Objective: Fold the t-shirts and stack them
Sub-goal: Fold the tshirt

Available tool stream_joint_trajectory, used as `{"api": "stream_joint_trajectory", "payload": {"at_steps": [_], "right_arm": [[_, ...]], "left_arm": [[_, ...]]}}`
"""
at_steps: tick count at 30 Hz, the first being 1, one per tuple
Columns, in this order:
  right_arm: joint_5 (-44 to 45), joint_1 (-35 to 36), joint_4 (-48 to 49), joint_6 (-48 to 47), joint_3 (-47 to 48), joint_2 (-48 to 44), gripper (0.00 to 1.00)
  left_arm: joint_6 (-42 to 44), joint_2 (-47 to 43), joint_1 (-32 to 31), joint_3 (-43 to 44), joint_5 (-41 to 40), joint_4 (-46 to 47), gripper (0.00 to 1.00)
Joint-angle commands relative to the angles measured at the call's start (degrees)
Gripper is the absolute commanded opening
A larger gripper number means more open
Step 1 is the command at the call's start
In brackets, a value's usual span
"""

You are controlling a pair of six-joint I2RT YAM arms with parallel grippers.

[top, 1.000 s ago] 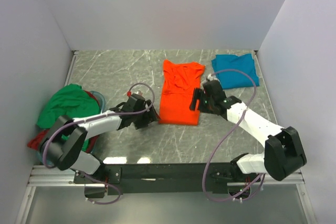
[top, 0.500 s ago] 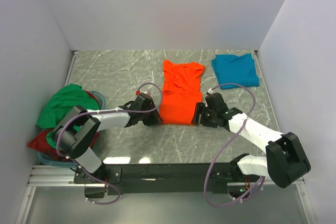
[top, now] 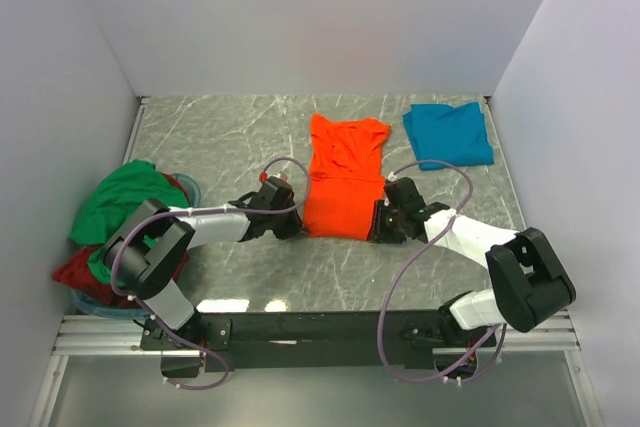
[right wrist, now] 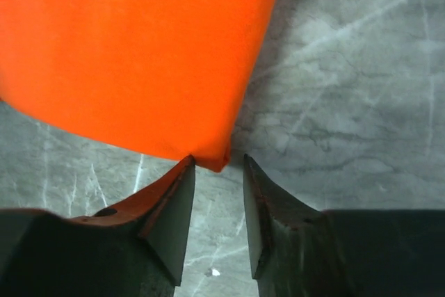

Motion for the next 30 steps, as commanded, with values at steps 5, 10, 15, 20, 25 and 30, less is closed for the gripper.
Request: {"api": "stream_joint_trajectory", "payload": {"at_steps": [5, 10, 15, 20, 25, 30], "right_arm": [[-3.22, -0.18, 4.13, -2.02, 1.67, 2.66, 0.19], [-6.65, 0.17, 1.50, -2.90, 1.76, 0.92, 0.00], [-14.64, 2.28, -5.88, -2.82, 0.79, -7.60, 0.00], [-23.61, 5.88, -15.18, -4.05, 2.28, -15.59, 0.00], [-31.09, 7.73, -20.65, -1.50, 4.48, -22.02, 0.00], [-35.49, 7.82, -22.94, -0.36, 6.85, -24.14, 0.00]], "left_arm": [[-0.65, -2.35, -0.15, -2.62, -2.95, -0.20, 0.01], [-1.44, -6.55, -0.24, -3.85, -3.48, -1.08, 0.01], [-3.54, -17.27, -1.81, -7.54, -7.06, -8.17, 0.01], [-5.56, -33.26, -4.45, -8.34, -13.40, -19.78, 0.01], [-6.18, -48.19, -4.89, -8.33, -14.29, -25.86, 0.01], [-5.40, -53.59, -4.90, -6.93, -14.64, -26.04, 0.01]]}}
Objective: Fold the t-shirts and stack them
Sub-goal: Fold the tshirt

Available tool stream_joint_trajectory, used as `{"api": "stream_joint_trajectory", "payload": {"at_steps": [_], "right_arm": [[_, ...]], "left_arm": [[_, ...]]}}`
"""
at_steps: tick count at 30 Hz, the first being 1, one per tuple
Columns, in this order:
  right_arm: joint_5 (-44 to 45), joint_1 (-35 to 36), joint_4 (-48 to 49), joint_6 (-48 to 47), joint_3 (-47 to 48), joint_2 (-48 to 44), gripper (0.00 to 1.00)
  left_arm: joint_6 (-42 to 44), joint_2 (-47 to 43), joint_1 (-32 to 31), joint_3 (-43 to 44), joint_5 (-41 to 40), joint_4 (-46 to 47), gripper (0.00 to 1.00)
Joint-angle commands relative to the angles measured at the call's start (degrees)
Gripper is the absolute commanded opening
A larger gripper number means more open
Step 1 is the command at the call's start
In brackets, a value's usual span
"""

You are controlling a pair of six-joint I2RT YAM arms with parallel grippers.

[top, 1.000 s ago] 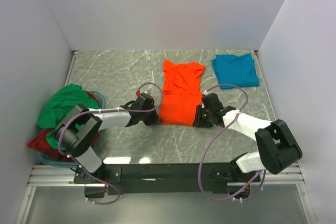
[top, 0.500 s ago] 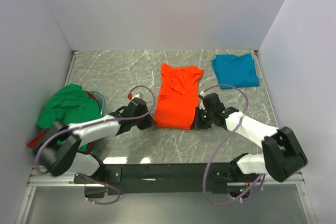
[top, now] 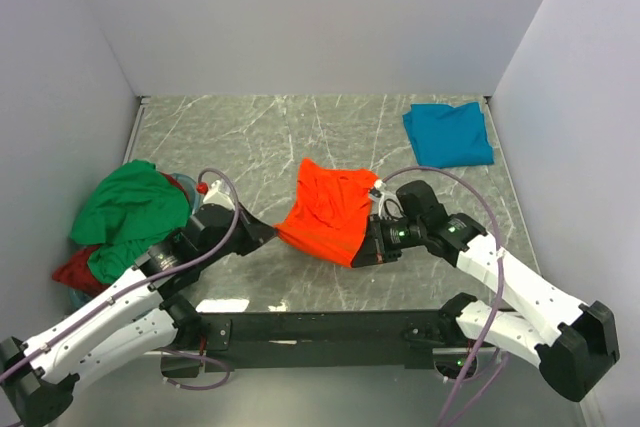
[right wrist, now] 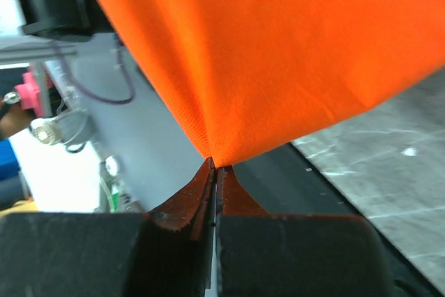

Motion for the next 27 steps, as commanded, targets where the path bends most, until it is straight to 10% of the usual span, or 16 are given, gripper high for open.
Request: {"api": "stream_joint_trajectory", "payload": {"at_steps": [1, 13, 27], "right_arm": [[-4.89, 0.30, -5.48, 1.26, 2.96, -1.65, 0.00], [-3.48, -10.50, -7.76, -2.07, 8.94, 3.18, 0.00], [7.50, -17.97, -4.52, -2.69, 15.18, 11.27, 0.00]], "left_arm": [[0.94, -0.87, 0.33, 3.01, -4.06, -2.33, 0.01], [6.66, 12.83, 0.85, 16.37, -14.51, -1.10, 0.01], [14.48, 34.00, 7.80, 29.46, -8.81, 7.16, 0.01]]}}
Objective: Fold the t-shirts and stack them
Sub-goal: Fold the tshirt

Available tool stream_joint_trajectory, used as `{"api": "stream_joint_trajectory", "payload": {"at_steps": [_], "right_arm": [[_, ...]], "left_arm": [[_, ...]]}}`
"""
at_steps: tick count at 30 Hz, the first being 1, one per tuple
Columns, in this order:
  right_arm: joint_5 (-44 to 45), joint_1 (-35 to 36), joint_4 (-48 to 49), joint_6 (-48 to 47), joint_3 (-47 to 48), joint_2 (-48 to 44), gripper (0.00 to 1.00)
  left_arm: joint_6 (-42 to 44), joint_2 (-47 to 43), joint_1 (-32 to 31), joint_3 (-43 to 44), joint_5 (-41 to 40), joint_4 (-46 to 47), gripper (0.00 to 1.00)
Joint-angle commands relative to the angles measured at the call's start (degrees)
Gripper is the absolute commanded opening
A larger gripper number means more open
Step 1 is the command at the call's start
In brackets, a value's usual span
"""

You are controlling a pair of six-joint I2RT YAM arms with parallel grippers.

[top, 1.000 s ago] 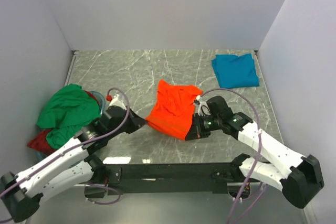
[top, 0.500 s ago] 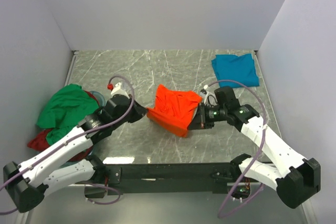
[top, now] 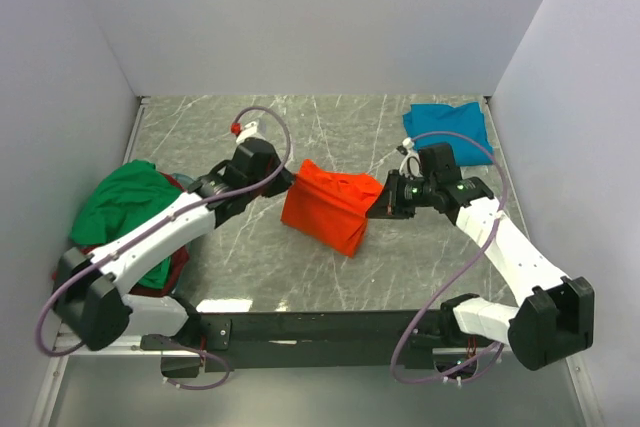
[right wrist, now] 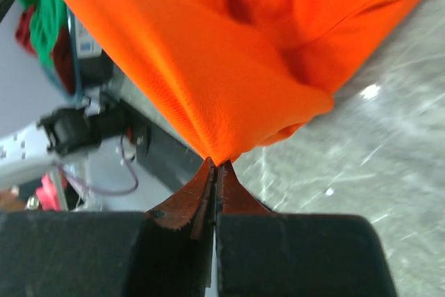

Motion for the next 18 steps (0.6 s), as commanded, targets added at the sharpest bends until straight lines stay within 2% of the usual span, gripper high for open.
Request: {"api": "stream_joint_trajectory", "payload": {"at_steps": [1, 8, 18], "right_arm": [[5.45, -2.65, -0.64, -0.79, 2.94, 1.69, 0.00], [4.66, -6.26, 2.52, -1.67, 5.67, 8.99, 0.00], [3.95, -10.66, 8.06, -3.51, 11.82, 24.00, 0.00]], "left_arm": [[3.90, 3.98, 3.10, 5.83, -2.58, 4.37, 0.01], [5.75, 14.52, 5.30, 12.16, 0.14, 6.21, 0.01], [6.46, 28.94, 8.11, 21.73, 2.52, 5.60, 0.01]]}}
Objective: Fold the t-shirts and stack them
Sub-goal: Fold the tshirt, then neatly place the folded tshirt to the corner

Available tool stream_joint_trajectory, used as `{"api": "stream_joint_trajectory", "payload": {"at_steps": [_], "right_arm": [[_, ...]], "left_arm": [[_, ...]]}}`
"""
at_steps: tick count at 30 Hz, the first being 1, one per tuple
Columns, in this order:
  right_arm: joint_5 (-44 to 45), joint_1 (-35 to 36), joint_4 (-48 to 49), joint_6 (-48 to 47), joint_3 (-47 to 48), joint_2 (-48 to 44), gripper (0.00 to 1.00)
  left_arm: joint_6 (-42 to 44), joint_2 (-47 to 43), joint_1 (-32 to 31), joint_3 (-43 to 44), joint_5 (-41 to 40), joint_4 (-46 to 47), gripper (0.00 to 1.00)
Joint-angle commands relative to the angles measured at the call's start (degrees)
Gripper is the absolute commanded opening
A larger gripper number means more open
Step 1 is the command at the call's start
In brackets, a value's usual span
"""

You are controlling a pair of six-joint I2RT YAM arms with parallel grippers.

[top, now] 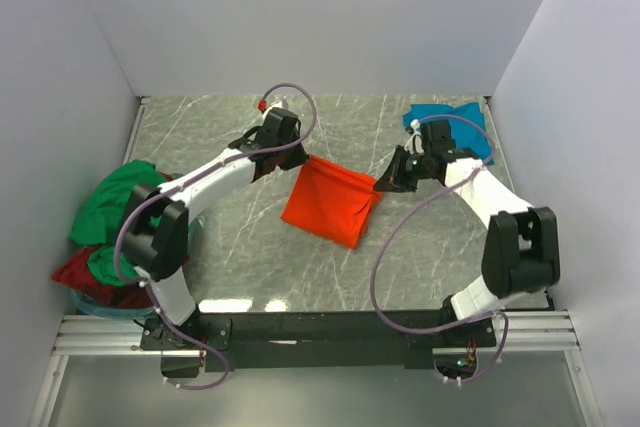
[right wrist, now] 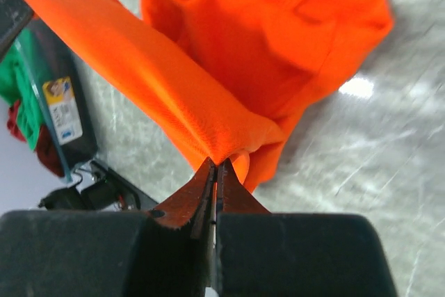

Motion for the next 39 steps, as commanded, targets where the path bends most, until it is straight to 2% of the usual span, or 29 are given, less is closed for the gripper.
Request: {"api": "stream_joint_trajectory", "payload": {"at_steps": [1, 6, 7, 8, 9, 10, 11, 12, 13, 14, 19, 24, 26, 32, 39], "right_arm": [[2.83, -1.57, 0.79, -2.31, 4.82, 4.72, 0.00], [5.74, -2.45, 5.44, -2.40, 7.55, 11.83, 0.06], [6.62, -2.71, 6.05, -2.57, 9.74, 12.98, 0.15], [8.63, -2.88, 6.40, -2.84, 10.89, 13.95, 0.19], [9.52, -2.89, 6.23, -3.10, 13.43, 15.79, 0.48], [9.88, -2.89, 5.54, -4.49, 14.76, 16.59, 0.58], [9.44, -2.71, 5.35, -4.68, 15.81, 17.03, 0.64], [9.27, -2.71, 5.18, -4.86, 16.78, 17.04, 0.76], [8.92, -2.71, 5.00, -5.73, 16.88, 16.52, 0.80], [8.65, -2.54, 5.17, -5.83, 16.44, 15.82, 0.82], [10.58, 0.62, 7.11, -5.65, 6.63, 6.77, 0.85], [19.88, 6.07, 8.86, -1.00, -3.14, 0.44, 0.87], [24.37, 8.71, 9.57, 1.98, -4.30, 0.08, 0.88], [26.22, 10.65, 12.64, 7.79, -4.65, 2.79, 0.88], [26.05, 11.44, 14.40, 10.43, -3.34, 8.42, 0.85]], "left_arm": [[2.41, 3.49, 2.56, 4.74, -2.70, 2.14, 0.01], [2.85, 11.92, 3.27, 10.97, -1.03, 0.65, 0.04], [2.68, 12.98, 3.44, 12.11, -1.38, -0.05, 0.06], [2.76, 15.08, 3.44, 13.00, -1.12, -0.40, 0.12], [2.94, 15.97, 3.70, 14.66, -1.03, -0.58, 0.18], [3.03, 16.68, 3.71, 15.55, -1.03, -1.10, 0.27], [3.20, 17.29, 3.71, 16.60, -0.95, -1.81, 0.55], [3.20, 17.65, 3.71, 17.57, -0.95, -2.33, 0.65], [3.12, 17.22, 3.71, 17.49, -0.60, -2.34, 0.74], [3.12, 16.51, 3.71, 16.97, -0.42, -1.82, 0.99], [2.33, 6.59, 3.71, 7.92, 0.11, 1.79, 1.00], [2.06, -7.00, 3.62, -2.87, -2.34, 0.12, 1.00], [1.62, -11.86, 3.62, -6.84, -4.19, -0.75, 0.99], [-2.59, -32.85, 3.62, -23.00, -9.37, -5.50, 0.99], [-6.64, -47.03, 3.62, -31.81, -12.19, -11.39, 0.99]]}}
